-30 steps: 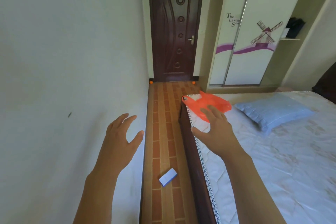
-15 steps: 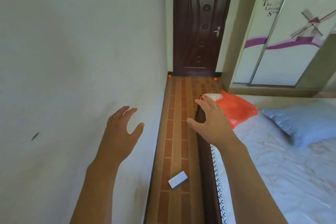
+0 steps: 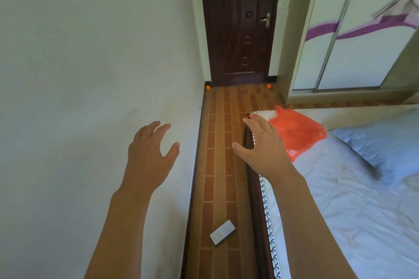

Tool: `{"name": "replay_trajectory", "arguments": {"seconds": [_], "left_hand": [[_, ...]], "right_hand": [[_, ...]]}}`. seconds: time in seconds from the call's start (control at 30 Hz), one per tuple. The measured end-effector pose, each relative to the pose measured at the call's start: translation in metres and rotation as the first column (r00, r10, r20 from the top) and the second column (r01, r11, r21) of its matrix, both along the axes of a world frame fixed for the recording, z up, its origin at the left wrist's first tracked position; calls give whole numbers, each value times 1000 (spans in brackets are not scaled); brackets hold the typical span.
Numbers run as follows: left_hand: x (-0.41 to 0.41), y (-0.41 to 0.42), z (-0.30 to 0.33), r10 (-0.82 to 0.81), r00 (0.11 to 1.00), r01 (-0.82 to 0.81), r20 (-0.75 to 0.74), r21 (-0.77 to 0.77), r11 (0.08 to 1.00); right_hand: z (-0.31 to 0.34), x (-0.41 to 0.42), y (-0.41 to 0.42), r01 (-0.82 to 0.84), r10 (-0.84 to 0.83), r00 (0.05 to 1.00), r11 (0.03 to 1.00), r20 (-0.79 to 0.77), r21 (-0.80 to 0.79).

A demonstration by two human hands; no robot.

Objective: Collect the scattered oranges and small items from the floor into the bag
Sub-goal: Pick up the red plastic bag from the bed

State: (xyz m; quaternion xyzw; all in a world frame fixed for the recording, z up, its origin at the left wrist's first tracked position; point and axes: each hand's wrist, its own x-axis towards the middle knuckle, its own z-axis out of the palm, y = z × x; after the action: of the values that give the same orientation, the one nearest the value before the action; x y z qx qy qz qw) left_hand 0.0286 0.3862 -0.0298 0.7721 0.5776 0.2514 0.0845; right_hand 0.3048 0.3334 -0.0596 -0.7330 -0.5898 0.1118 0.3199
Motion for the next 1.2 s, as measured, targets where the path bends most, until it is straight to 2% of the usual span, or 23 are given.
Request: {"name": "replay_trajectory", "arguments": {"seconds": [0.2,0.4,0.6,0.87,1.2], "left_hand": [[30,46,-1,6,999,-7,-32,-23,1000],[41,105,-15,-78,996,76,-39,-42,996],[39,172,-3,-119,992,120,37,-26,992],[12,244,-18,-124,989,127,78,-38,991],[-17,273,-21,-48,995,52,85,-42,998]], "right_hand": [[-9,27,36,58,-56,998,998,42,-31],[-11,29,77,87,-78,992,992,96,-95],[12,20,141,116,-106,986,990,128,-74],[23,-19,205,110,-91,978,990,185,-89],[19,-53,290,-81,98,984,990,146,-117]]}}
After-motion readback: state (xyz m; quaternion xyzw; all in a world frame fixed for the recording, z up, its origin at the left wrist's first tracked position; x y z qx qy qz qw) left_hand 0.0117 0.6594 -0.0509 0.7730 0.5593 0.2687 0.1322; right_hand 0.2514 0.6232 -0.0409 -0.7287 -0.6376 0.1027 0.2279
